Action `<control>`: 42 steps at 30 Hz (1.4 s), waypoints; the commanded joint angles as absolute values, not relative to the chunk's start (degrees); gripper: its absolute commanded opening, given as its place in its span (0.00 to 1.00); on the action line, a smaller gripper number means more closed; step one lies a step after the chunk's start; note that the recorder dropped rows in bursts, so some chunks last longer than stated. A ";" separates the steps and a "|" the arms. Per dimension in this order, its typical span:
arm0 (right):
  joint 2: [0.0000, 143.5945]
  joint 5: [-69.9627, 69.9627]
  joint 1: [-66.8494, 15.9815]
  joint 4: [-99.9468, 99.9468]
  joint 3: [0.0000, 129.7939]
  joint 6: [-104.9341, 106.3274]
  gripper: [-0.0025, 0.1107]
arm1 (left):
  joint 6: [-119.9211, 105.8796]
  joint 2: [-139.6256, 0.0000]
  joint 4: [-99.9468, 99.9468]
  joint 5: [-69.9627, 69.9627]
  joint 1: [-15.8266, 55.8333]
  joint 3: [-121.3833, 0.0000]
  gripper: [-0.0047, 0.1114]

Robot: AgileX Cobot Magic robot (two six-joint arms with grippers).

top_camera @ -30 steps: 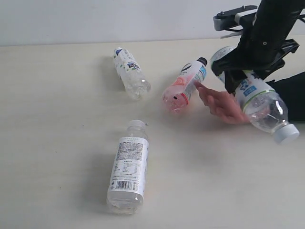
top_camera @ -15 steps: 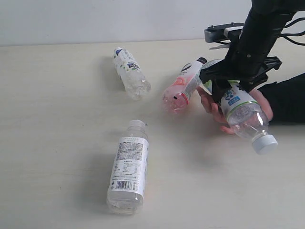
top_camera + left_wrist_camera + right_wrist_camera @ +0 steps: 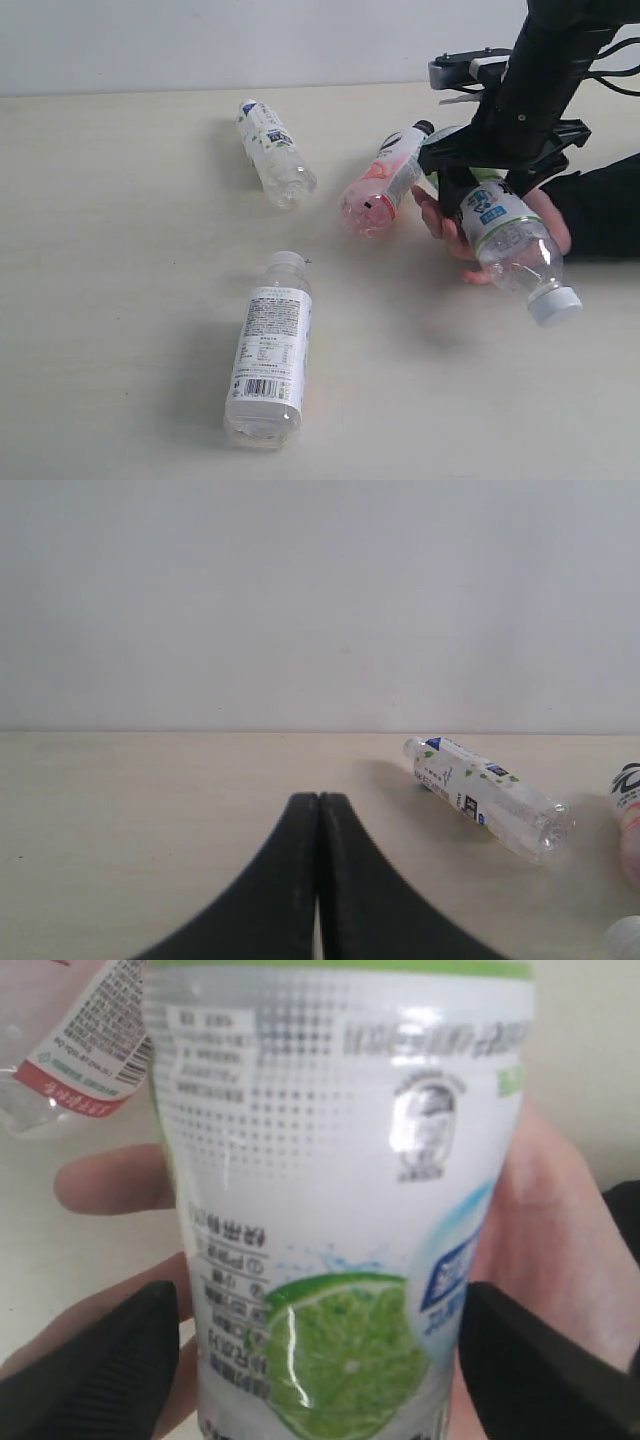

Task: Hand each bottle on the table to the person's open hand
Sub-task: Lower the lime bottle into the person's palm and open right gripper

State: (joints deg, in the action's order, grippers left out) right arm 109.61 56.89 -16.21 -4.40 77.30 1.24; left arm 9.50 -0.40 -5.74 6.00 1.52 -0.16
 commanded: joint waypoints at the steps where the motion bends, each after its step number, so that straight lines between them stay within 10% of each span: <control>1: 109.25 56.56 -16.00 -4.16 77.71 1.26 0.69 | 9.16 0.00 -5.28 5.88 1.79 0.00 0.04; 11: 97.77 55.48 -16.00 -4.16 77.71 2.79 0.67 | 9.16 0.00 -5.28 5.88 1.79 0.00 0.04; 21: 66.33 40.04 -16.00 -7.16 57.15 13.50 0.02 | 9.16 0.00 -5.28 5.88 1.79 0.00 0.04; 42: 21.86 4.17 -16.00 -15.77 18.68 19.12 0.02 | 9.16 0.00 -5.28 5.88 1.79 0.00 0.04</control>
